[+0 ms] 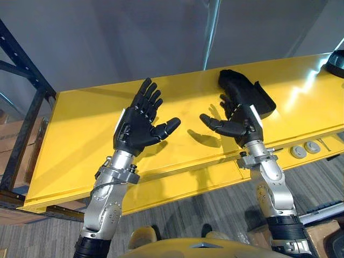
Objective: Walk over and take three plastic housings, then place them on the shelf
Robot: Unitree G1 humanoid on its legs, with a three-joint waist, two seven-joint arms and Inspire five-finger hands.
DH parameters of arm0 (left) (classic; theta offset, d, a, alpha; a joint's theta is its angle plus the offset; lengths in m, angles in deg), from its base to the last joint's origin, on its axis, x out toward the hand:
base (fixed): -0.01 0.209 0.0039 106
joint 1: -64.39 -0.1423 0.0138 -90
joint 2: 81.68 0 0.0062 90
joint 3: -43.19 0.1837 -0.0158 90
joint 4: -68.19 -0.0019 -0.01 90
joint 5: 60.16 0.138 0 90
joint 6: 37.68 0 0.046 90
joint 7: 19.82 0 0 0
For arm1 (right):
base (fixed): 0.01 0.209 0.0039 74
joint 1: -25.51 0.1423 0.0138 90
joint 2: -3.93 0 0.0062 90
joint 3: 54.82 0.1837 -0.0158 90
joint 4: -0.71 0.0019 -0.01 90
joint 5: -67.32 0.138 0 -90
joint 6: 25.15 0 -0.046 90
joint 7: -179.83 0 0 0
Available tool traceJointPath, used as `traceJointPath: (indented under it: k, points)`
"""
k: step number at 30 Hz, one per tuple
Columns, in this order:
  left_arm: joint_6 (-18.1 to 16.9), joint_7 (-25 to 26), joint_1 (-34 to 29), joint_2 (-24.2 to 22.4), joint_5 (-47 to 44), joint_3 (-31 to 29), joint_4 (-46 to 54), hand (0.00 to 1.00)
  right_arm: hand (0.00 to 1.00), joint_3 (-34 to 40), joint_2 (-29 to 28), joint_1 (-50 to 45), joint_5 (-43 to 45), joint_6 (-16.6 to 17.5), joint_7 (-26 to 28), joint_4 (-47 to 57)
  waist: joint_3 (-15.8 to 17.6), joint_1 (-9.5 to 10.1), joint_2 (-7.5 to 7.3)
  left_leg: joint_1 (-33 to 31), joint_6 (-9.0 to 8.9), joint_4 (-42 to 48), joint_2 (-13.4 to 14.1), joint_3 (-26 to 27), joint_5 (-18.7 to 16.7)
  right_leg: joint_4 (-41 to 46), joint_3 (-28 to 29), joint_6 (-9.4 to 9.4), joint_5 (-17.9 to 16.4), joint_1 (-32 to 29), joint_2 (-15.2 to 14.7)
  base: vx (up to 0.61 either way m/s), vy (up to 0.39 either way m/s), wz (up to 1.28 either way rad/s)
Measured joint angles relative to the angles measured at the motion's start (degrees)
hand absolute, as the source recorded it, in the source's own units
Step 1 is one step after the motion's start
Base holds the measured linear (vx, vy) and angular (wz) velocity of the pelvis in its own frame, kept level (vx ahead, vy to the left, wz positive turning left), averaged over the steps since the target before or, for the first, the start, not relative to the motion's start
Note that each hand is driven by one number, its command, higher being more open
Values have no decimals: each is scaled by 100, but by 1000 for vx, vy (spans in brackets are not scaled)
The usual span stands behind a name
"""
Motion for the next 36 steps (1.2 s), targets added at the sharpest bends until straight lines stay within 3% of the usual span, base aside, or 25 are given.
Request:
traceJointPath:
  k: [7, 13, 17, 23, 25, 27, 29, 30, 32, 34, 35, 36]
  points:
    - [1, -3, -243, -168, -80, -282, 62, 100, 100, 1222, -20, 9, -367, 233, -1092, 171, -9, -27, -13, 6, -42, -1, 10, 49, -86, -57, 19, -38, -26, -15, -3, -9, -2, -3]
    - [4, -173, -400, -169, -353, -258, 100, 100, 100, 1666, -17, -52, -291, 235, -1259, 452, -37, -141, 11, -7, -35, 43, 90, 222, -118, -92, 200, -22, -9, -110, 42, 7, -9, -14]
    - [4, -475, -393, -178, -472, 118, 155, 100, 100, 1677, -126, -645, -249, 442, -1257, 840, -73, -186, 36, 57, -68, 202, 248, 469, -278, -95, 494, 28, 30, -159, 142, 43, -3, -36]
    - [-31, -605, -297, -211, -220, 821, 191, 100, 100, 1644, -1036, -2003, -12, 674, -1470, 1103, -119, -643, 86, 357, -123, 186, 398, 1234, -518, -98, 1218, 76, 69, -352, 217, 23, 25, -66]
    - [-58, -427, -145, -211, 4, 1027, 127, 100, 100, 1531, -1358, -2726, -26, 813, -1670, 1097, -177, -856, 175, 410, -133, 161, 433, 1720, -594, -90, 1690, 109, 129, -636, 251, -21, 69, -97]
    - [-93, -230, -90, -211, 82, 1039, 80, 100, 100, 1491, -1414, -2917, -85, 833, -1727, 1052, -183, -976, 212, 402, -135, 254, 414, 1852, -621, -98, 2021, 116, 209, -826, 297, -8, 56, -109]
    - [-185, 60, -122, -225, 76, 1010, -25, 100, 100, 1423, -1419, -2976, -76, 892, -1708, 934, -160, -946, 222, 323, -59, 530, 349, 1074, -646, -93, 2539, 56, 262, -927, 437, 18, -1, -147]
    - [-185, 270, -174, -215, 77, 967, -83, 100, 100, 1310, -1412, -2981, 21, 1034, -1614, 855, -148, -946, 256, 305, 43, 642, 240, 342, -714, -74, 2843, -23, 262, -957, 551, 27, -40, -116]
    - [-196, 648, -338, -240, 77, 904, -81, 100, 100, 979, -1286, -2966, 529, 1163, -1308, 827, -131, -833, 256, 310, 154, 710, 40, -622, -808, -53, 3176, -129, 197, -1077, 656, -26, 28, -148]
    - [-227, 760, -417, -339, 61, 869, -81, 100, 100, 583, -1039, -2914, 652, 1172, -1158, 776, -97, -694, 453, 367, 391, 562, -34, -1082, -1021, -73, 3175, -271, 90, -1225, 736, -56, 122, -124]
    - [-268, 705, -383, -444, 49, 868, -71, 100, 100, 402, -932, -2884, 607, 1174, -1148, 640, -70, -594, 644, 414, 277, 329, 57, -1211, -1262, 332, 3000, -271, 90, -1534, 840, -86, 132, -44]
    - [-313, 599, -320, -400, 54, 880, -87, 100, 100, 217, -1034, -2921, 578, 1147, -1158, 445, 141, -581, 421, 474, -48, 412, -127, -1227, -1265, 906, 2934, 21, 149, -1732, 723, -106, 112, -16]
